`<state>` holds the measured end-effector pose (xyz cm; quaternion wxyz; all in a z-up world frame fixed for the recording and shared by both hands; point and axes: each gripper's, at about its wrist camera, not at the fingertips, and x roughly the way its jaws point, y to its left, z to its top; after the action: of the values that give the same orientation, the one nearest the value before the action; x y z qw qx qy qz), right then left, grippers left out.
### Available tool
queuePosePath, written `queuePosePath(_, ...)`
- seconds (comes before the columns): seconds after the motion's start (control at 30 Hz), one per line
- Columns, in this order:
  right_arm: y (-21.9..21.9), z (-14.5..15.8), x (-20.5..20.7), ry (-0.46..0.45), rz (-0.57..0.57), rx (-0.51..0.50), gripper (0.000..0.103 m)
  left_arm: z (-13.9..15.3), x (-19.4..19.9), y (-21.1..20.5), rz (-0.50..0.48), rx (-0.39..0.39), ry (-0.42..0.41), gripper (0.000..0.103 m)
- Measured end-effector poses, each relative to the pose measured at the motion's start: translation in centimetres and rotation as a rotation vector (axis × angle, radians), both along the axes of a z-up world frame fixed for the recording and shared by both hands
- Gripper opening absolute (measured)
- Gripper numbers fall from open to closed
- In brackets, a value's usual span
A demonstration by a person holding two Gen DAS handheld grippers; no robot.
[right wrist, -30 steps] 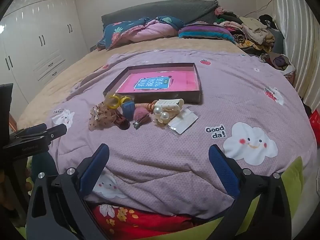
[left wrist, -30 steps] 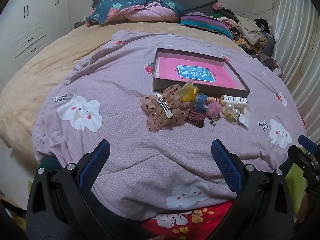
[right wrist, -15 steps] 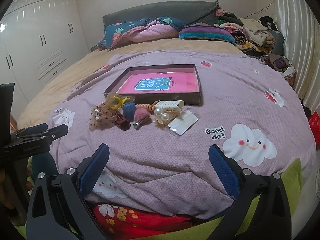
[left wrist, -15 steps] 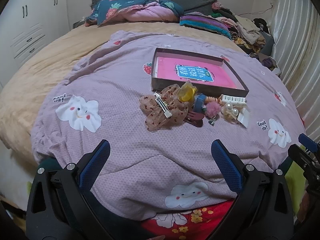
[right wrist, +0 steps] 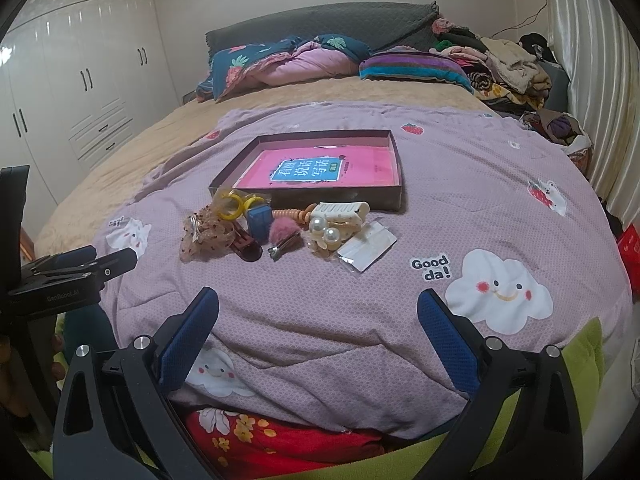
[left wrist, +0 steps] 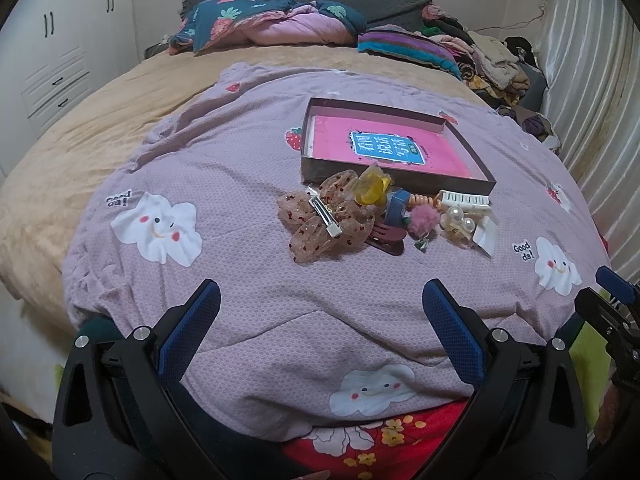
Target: Organize jewelry
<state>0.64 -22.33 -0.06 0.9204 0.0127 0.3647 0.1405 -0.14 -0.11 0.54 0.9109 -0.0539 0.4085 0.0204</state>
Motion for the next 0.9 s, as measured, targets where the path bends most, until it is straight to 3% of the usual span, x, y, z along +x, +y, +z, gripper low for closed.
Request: queuePosePath(0.9, -0.55, 0.32, 0.1, -0.012, -0.018, 0.008, 0.099, 0.2, 0.81, -0.94, -0.023, -0.004, -0.006, 0.095)
